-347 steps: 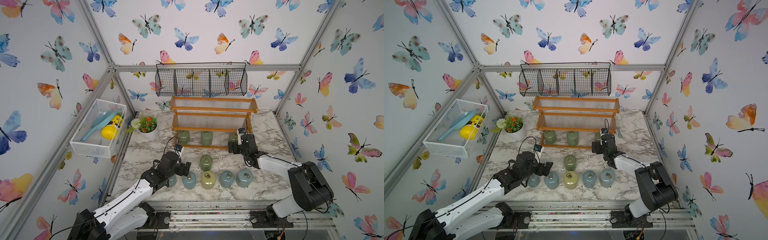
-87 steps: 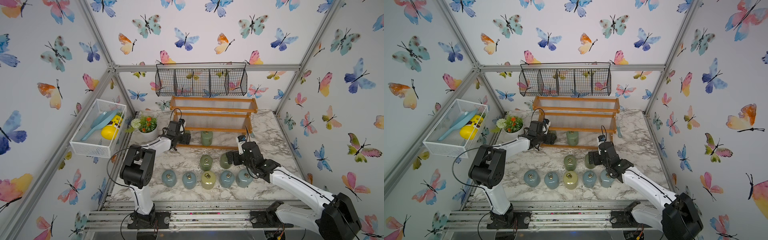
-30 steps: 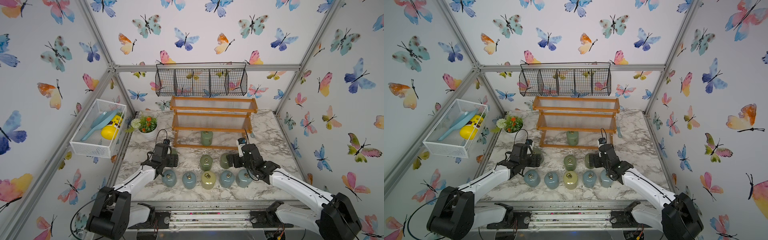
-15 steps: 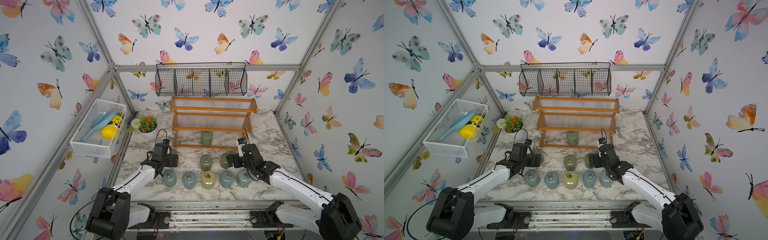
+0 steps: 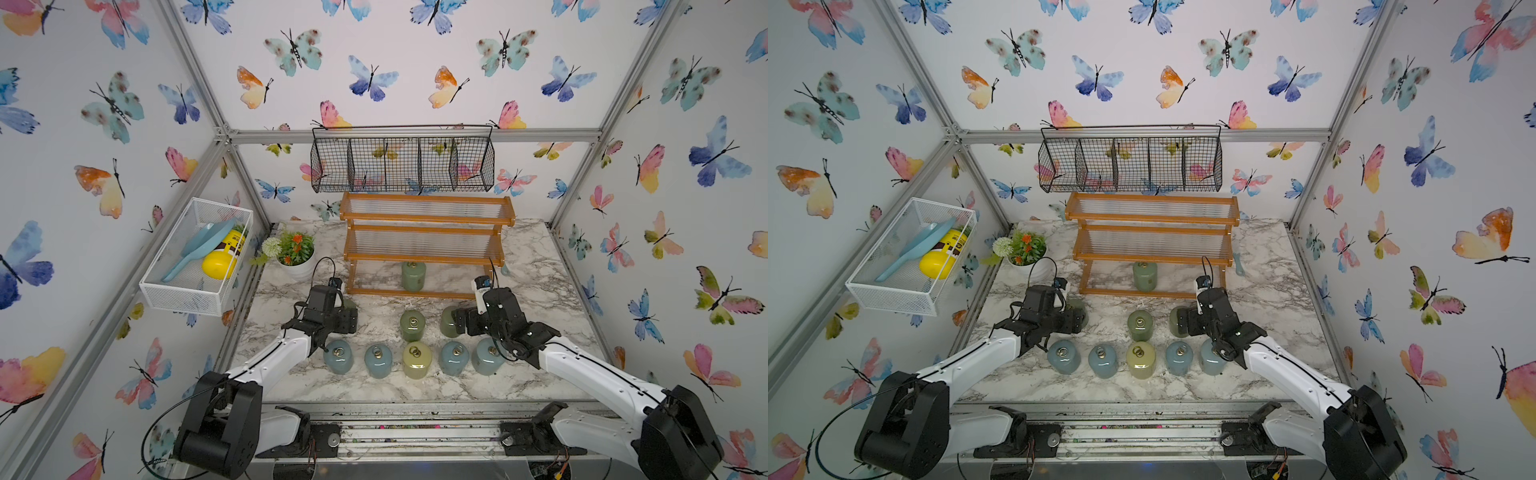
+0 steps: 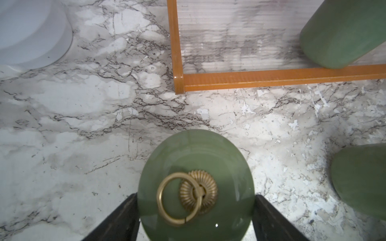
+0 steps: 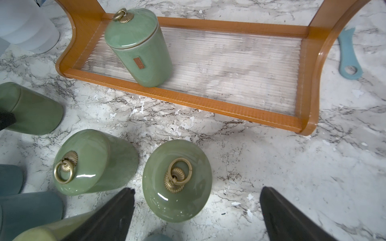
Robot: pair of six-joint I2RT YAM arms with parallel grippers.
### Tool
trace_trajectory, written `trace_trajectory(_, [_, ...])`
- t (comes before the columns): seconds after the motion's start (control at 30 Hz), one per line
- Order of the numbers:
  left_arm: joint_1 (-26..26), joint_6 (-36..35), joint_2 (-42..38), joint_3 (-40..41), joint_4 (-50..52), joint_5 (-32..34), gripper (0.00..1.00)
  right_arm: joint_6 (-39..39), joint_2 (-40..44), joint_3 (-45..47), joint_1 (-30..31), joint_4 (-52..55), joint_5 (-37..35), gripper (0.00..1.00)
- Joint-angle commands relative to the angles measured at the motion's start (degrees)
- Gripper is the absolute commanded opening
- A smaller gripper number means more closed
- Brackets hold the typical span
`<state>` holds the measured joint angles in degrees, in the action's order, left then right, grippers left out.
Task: Remove the tea canisters from the shelf
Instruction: Place the tea canister at the center of the board.
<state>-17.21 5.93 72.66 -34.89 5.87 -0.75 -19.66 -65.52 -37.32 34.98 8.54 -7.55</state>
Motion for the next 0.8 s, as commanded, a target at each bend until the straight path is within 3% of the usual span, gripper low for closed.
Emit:
trace_trajectory(0.0, [0.1,0.0,1.3,-1.3,0.4,-0.4,0.82,0.4,-0.4,0.1,0.1,-0.4,0.4,1.0])
trace_trajectory(0.43, [0.1,0.7,-0.1,-3.0,8.0,10.4,0.79,1.0,-1.4,-0.6,0.1,-0.7,0.8,1.0])
trace_trajectory(0.77, [0.1,1.3,-3.0,-2.0,7.5,6.4,0.87,2.5,-2.5,-2.7,0.1,-1.5,2.5,1.0])
